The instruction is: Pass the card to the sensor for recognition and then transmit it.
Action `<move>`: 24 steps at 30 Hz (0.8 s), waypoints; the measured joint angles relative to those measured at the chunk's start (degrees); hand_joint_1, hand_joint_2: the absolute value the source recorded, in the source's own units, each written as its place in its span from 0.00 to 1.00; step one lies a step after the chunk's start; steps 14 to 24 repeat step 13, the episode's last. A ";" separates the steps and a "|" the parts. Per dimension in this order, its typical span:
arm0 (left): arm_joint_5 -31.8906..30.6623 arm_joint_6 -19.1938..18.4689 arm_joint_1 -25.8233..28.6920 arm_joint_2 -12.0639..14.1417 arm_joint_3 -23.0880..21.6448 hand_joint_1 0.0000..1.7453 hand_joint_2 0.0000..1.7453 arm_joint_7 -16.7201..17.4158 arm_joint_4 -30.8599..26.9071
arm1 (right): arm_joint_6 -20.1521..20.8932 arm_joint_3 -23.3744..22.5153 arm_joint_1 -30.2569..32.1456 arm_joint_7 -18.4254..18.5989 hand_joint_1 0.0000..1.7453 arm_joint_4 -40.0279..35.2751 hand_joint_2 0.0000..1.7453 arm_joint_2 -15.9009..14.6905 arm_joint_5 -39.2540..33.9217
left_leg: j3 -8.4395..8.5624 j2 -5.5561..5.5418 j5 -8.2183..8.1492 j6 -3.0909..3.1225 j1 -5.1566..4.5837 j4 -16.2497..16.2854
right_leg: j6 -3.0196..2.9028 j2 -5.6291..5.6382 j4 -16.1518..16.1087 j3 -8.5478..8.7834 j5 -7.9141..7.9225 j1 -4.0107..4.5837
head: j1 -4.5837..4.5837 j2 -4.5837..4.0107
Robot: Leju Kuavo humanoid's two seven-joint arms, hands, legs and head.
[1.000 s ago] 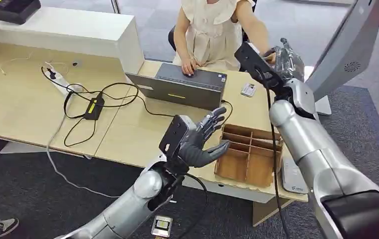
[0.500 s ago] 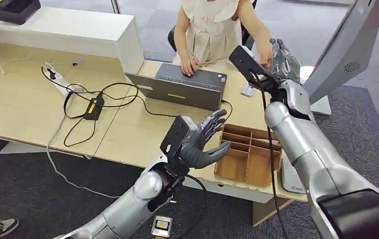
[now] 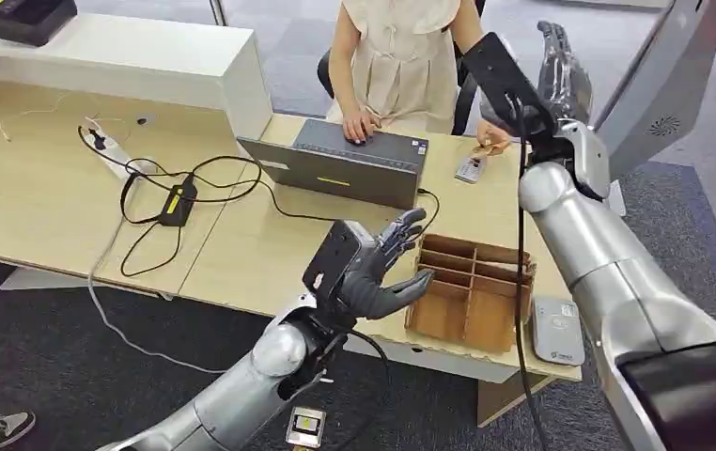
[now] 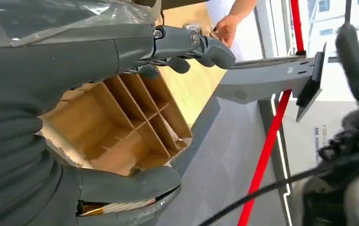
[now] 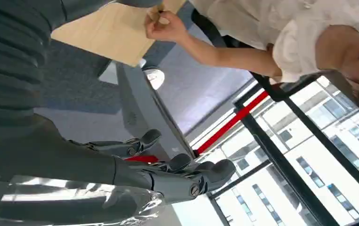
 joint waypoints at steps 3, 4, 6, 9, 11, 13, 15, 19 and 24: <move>-0.44 0.79 0.04 0.22 -0.05 0.00 1.00 0.00 -0.33 | -1.38 -1.09 -0.96 -3.89 0.00 -0.61 1.00 -0.59 -4.92 | 0.00 0.00 0.00 0.00 0.00 0.00 | 0.00 0.00 0.00 0.00 0.00 0.00 | 0.00 0.00; -0.59 0.94 0.04 0.31 -0.07 0.00 1.00 0.04 -0.44 | -1.42 -1.51 -1.27 -4.78 0.00 -0.81 1.00 -0.90 -6.55 | 0.00 0.00 0.00 0.00 0.00 0.00 | 0.00 0.00 0.00 0.00 0.00 0.00 | 0.02 0.00; -0.96 1.51 0.21 0.61 -0.02 0.00 1.00 0.42 -0.79 | -1.34 -2.61 -1.60 -6.85 0.00 -1.95 1.00 -1.53 -11.34 | 0.00 -0.01 0.00 0.00 0.00 0.00 | 0.00 0.00 0.00 0.01 0.00 0.00 | 0.02 0.00; -1.57 2.43 0.66 1.05 0.15 0.00 1.00 0.68 -1.36 | -1.34 -4.09 -1.23 -9.37 0.00 -4.22 1.00 -2.69 -17.63 | 0.00 0.00 0.00 0.00 0.00 0.00 | 0.00 0.00 0.00 0.01 0.00 0.00 | 0.02 0.00; -2.10 3.11 1.12 1.31 0.48 0.00 1.00 0.74 -1.84 | -1.36 -4.79 -0.13 -10.19 0.00 -6.85 1.00 -3.65 -22.14 | 0.02 -0.01 0.00 0.00 0.00 0.00 | 0.00 0.00 0.00 0.01 0.00 0.00 | 0.00 0.00; -2.65 3.83 1.61 1.64 0.72 0.00 1.00 0.83 -2.43 | -2.02 -5.10 1.91 -10.15 0.00 -10.08 1.00 -4.92 -26.46 | 0.03 -0.02 0.00 0.00 0.00 0.00 | 0.00 0.00 -0.01 0.03 0.00 0.00 | 0.02 0.00; -2.65 3.83 1.61 1.64 0.72 0.00 1.00 0.83 -2.43 | -2.02 -5.10 1.91 -10.15 0.00 -10.08 1.00 -4.92 -26.46 | 0.03 -0.02 0.00 0.00 0.00 0.00 | 0.00 0.00 -0.01 0.03 0.00 0.00 | 0.02 0.00; -2.65 3.83 1.61 1.64 0.72 0.00 1.00 0.83 -2.43 | -2.02 -5.10 1.91 -10.15 0.00 -10.08 1.00 -4.92 -26.46 | 0.03 -0.02 0.00 0.00 0.00 0.00 | 0.00 0.00 -0.01 0.03 0.00 0.00 | 0.02 0.00; -2.65 3.83 1.61 1.64 0.72 0.00 1.00 0.83 -2.43 | -2.02 -5.10 1.91 -10.15 0.00 -10.08 1.00 -4.92 -26.46 | 0.03 -0.02 0.00 0.00 0.00 0.00 | 0.00 0.00 -0.01 0.03 0.00 0.00 | 0.02 0.00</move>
